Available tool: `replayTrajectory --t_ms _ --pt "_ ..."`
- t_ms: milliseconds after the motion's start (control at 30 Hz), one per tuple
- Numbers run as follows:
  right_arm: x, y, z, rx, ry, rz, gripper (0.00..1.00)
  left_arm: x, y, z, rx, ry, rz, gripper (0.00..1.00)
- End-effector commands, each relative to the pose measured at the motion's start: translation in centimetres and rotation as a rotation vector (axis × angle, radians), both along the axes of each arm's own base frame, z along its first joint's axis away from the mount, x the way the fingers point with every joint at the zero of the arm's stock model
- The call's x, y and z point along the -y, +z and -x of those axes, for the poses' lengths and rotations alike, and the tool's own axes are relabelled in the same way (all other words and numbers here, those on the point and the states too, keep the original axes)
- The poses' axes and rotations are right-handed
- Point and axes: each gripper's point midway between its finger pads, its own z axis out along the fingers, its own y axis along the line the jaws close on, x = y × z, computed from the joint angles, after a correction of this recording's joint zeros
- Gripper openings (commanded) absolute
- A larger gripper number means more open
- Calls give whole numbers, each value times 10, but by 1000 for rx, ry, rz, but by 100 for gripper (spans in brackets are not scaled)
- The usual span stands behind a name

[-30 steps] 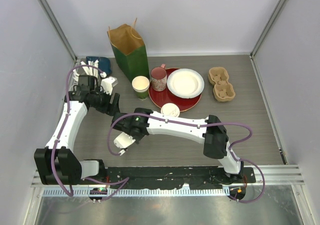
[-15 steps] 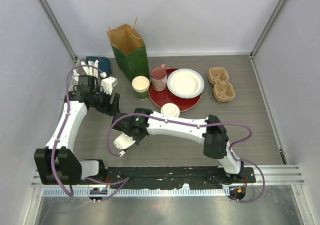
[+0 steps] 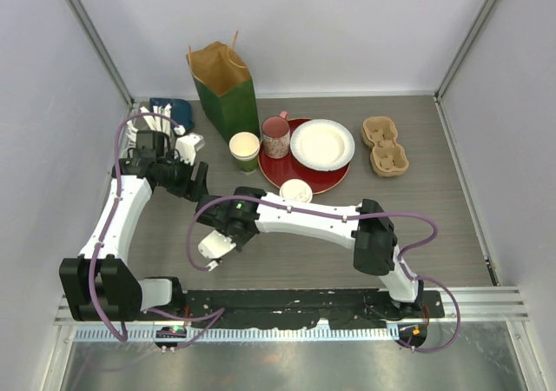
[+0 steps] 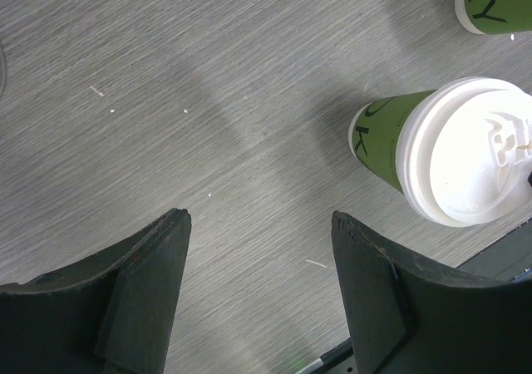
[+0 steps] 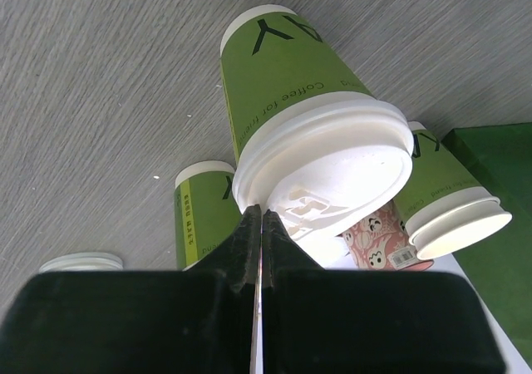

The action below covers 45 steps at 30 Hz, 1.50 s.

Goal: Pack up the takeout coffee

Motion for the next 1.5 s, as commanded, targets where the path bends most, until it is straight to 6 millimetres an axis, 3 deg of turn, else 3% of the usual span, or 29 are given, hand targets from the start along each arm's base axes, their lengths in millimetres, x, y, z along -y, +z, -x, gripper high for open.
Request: replayTrajectory --t_ms 0,200,367,533,567,600,667,733,833,900,933,967,1000,1033,1067,1100,1133,1167,1200,1233,1267,1300,1333,1367,1400,1467 --pt "2 23 -2 9 -9 -64 2 4 11 -3 32 -25 20 73" --pt "0 25 -3 14 -17 -80 37 7 11 1 13 -33 37 73" --pt "-2 30 -3 20 -24 -105 44 8 14 1 23 -32 41 73" --pt "-10 51 3 31 -19 -172 54 11 18 5 20 -36 58 73" --pt "-12 55 4 32 -16 -186 62 11 20 5 24 -37 59 73" --pt "-12 57 5 34 -15 -195 81 11 21 5 26 -38 61 73" --pt "-14 64 8 41 -8 -213 82 11 21 5 24 -37 61 73" --pt "-14 68 9 49 -10 -225 89 11 22 6 24 -34 63 73" --pt "-17 83 12 51 -21 -284 90 12 25 7 24 -33 66 73" --pt "-18 102 14 49 -45 -365 90 13 29 8 29 -31 72 73" --pt "-28 114 12 61 -61 -454 91 14 35 9 46 -34 78 72" --pt "-22 128 12 64 -91 -530 90 18 40 13 50 -51 103 67" --pt "-23 134 10 47 -171 -621 71 21 45 14 65 -60 116 46" --pt "-38 158 4 50 -229 -798 53 25 53 18 85 -72 137 34" --pt "-33 147 -1 47 -308 -847 42 28 58 20 95 -83 160 20" --pt "-26 163 -9 -8 -459 -996 23 38 65 25 89 -101 223 0" --pt "-33 179 -18 -35 -531 -1146 1 45 69 29 84 -118 259 0" --pt "-26 159 -27 -50 -642 -1187 1 50 71 36 67 -141 291 0" --pt "-16 166 -40 -98 -748 -1283 1 59 73 45 58 -200 338 0" --pt "-20 162 -39 -230 -837 -1351 1 61 70 50 36 -209 349 0" --pt "-18 141 -38 -310 -895 -1346 1 63 66 54 16 -215 353 0" --pt "-21 132 -34 -390 -916 -1360 1 64 56 58 -12 -218 355 0" --pt "-25 142 -34 -468 -952 -1450 1 64 48 60 -26 -229 348 0" --pt "-21 118 -30 -491 -976 -1421 1 65 40 62 -40 -236 343 0" --pt "-21 115 -29 -513 -990 -1438 1 68 27 66 -80 -247 340 0" --pt "-22 109 -36 -590 -1033 -1460 1 70 21 69 -107 -259 336 0"
